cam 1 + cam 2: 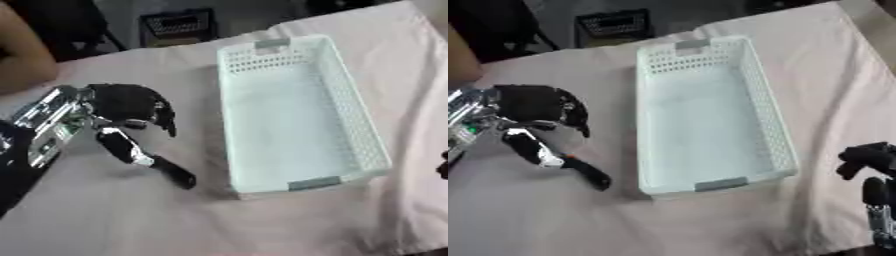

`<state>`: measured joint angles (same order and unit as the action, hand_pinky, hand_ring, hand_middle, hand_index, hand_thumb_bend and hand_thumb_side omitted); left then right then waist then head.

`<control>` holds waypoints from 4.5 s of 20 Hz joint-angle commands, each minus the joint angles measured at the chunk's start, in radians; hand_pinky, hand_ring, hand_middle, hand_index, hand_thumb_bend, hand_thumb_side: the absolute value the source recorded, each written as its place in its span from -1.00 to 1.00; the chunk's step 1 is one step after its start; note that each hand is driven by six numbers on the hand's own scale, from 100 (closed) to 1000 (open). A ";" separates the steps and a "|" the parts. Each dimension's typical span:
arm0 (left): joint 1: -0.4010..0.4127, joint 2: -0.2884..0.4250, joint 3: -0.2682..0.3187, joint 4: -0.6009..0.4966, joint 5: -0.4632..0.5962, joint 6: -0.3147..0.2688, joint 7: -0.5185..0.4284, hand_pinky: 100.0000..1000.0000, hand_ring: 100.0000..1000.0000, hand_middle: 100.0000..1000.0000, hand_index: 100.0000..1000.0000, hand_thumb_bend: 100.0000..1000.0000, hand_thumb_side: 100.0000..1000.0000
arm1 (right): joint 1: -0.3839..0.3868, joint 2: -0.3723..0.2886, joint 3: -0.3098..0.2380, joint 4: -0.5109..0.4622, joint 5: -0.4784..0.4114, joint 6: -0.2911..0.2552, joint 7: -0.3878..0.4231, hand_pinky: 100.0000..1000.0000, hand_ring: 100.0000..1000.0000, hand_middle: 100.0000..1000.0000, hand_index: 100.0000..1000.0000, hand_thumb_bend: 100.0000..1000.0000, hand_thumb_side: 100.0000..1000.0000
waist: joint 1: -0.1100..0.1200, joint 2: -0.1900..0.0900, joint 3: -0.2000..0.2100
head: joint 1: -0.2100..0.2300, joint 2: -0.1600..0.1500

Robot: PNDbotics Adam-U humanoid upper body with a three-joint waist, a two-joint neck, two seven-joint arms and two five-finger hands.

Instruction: Pick up objects on the table and place them in the box.

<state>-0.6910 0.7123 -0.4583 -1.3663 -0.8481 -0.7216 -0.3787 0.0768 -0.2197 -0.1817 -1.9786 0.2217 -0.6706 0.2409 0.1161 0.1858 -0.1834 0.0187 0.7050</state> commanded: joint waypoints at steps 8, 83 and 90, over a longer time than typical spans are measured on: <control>-0.008 -0.008 0.000 0.019 -0.026 -0.115 -0.097 0.42 0.47 0.06 0.44 -0.19 0.54 | -0.007 -0.010 0.000 -0.021 -0.003 -0.001 0.002 -0.40 -0.17 0.09 0.46 -1.00 0.53 | -0.006 -0.010 -0.002 | 0.010 0.000; 0.027 -0.063 -0.022 0.090 -0.158 -0.126 -0.015 0.26 -0.11 -0.08 0.29 -0.41 0.22 | -0.006 -0.006 -0.003 -0.021 -0.007 -0.006 0.008 -0.40 -0.17 0.10 0.46 -1.00 0.53 | -0.010 -0.007 -0.004 | 0.002 -0.001; 0.028 -0.065 -0.022 0.094 -0.155 -0.124 -0.021 0.17 -0.30 -0.12 0.27 -0.43 0.21 | -0.005 -0.005 -0.004 -0.021 -0.006 -0.006 0.008 -0.40 -0.17 0.10 0.46 -1.00 0.53 | -0.011 -0.007 -0.003 | 0.001 0.000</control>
<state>-0.6602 0.6356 -0.4857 -1.2769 -1.0026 -0.7772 -0.3233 0.0765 -0.2192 -0.1819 -1.9786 0.2200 -0.6750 0.2487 0.1133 0.1893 -0.1885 0.0191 0.7049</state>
